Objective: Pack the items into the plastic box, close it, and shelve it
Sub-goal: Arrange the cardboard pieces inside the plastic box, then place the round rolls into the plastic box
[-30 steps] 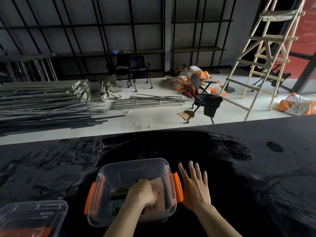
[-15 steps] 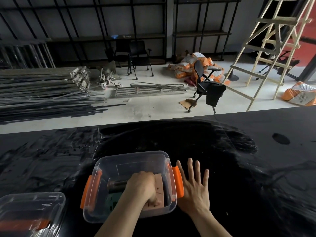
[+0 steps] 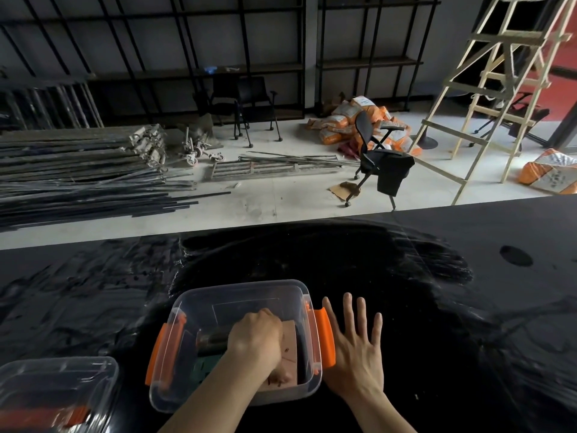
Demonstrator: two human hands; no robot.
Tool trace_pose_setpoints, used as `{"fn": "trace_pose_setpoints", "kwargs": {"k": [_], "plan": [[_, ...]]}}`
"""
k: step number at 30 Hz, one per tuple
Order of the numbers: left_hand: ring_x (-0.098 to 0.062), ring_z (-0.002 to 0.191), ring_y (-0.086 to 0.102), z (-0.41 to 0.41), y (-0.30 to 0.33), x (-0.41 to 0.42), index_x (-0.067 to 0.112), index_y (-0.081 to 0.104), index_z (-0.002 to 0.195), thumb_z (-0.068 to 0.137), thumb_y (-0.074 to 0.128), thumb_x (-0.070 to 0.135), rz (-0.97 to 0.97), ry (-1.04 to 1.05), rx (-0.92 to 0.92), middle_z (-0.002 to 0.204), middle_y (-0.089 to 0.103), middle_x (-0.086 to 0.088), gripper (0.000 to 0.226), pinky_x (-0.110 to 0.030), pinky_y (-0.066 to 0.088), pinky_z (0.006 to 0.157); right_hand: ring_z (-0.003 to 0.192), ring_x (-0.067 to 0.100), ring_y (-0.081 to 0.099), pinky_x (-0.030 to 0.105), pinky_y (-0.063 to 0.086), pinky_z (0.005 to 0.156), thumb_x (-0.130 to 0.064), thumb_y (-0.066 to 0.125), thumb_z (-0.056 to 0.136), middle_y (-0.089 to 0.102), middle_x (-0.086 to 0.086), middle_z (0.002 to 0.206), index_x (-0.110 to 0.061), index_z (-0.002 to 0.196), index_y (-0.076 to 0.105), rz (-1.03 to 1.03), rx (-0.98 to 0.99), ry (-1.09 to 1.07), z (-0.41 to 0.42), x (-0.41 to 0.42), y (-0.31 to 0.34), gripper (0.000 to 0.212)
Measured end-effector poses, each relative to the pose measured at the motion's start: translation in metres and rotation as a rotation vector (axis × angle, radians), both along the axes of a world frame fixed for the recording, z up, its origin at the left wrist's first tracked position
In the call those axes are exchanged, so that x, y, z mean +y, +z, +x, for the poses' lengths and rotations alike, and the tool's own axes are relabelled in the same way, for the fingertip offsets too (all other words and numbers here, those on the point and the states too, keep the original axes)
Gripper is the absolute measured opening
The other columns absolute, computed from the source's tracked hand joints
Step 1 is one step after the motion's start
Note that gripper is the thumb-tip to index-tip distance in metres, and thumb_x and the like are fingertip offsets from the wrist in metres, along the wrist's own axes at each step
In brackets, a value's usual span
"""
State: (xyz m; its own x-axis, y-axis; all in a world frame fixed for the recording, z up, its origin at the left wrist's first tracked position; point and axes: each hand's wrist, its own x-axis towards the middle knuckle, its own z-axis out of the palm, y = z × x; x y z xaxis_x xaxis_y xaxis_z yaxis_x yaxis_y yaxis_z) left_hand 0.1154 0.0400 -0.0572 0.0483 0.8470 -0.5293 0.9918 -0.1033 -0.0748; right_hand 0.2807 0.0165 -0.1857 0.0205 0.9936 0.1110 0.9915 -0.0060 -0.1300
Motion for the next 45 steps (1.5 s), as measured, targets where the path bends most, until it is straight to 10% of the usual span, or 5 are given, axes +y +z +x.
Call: {"fn": "trace_pose_setpoints", "kwargs": {"k": [22,36,38,41,45], "plan": [[-0.034,0.117,0.061,0.010,0.010,0.002,0.014,0.037,0.140,0.078,0.083,0.023,-0.090,-0.491,0.174,0.130,0.058,-0.014,0.078,-0.048,0.050,0.093,0.150,0.045,0.018,0.070,0.021,0.114,-0.078,0.039,0.078,0.027,0.023,0.161,-0.021,0.153,0.039,-0.026,0.015,-0.013,-0.002,-0.002,0.006,0.095],[-0.025,0.103,0.067,-0.023,0.030,-0.008,0.018,0.063,0.109,0.083,0.079,0.027,0.137,-0.249,-0.102,0.113,0.069,-0.005,0.032,-0.039,0.055,0.087,0.153,0.030,0.018,0.045,0.009,0.122,-0.056,0.046,0.095,0.027,0.008,0.165,-0.031,0.155,0.030,-0.100,0.209,-0.054,0.008,0.009,0.038,0.067],[-0.020,0.096,0.066,-0.038,0.038,-0.006,0.023,0.062,0.102,0.082,0.078,0.032,0.216,-0.199,-0.164,0.106,0.069,0.001,0.026,-0.034,0.052,0.076,0.132,0.026,0.051,0.036,0.043,0.099,-0.038,0.049,0.099,0.054,0.006,0.145,-0.027,0.142,0.053,0.038,0.383,-0.169,0.013,0.016,0.064,0.044],[-0.017,0.094,0.068,-0.066,0.049,-0.005,0.029,0.063,0.103,0.081,0.077,0.032,0.288,-0.153,-0.189,0.105,0.070,0.006,0.026,-0.034,0.056,0.078,0.087,0.025,0.068,0.026,0.039,0.062,-0.014,0.061,0.092,0.070,0.002,0.099,-0.021,0.107,0.072,0.290,0.578,-0.265,0.009,0.031,0.109,0.020],[-0.013,0.105,0.063,-0.093,0.049,-0.007,0.032,0.064,0.112,0.084,0.072,0.019,0.292,-0.222,-0.212,0.111,0.067,0.011,0.032,-0.031,0.051,0.093,0.065,0.009,0.064,0.025,0.049,0.055,-0.009,0.064,0.090,0.070,-0.008,0.079,-0.020,0.096,0.070,0.445,0.673,-0.004,-0.027,0.040,0.176,0.014]]}}
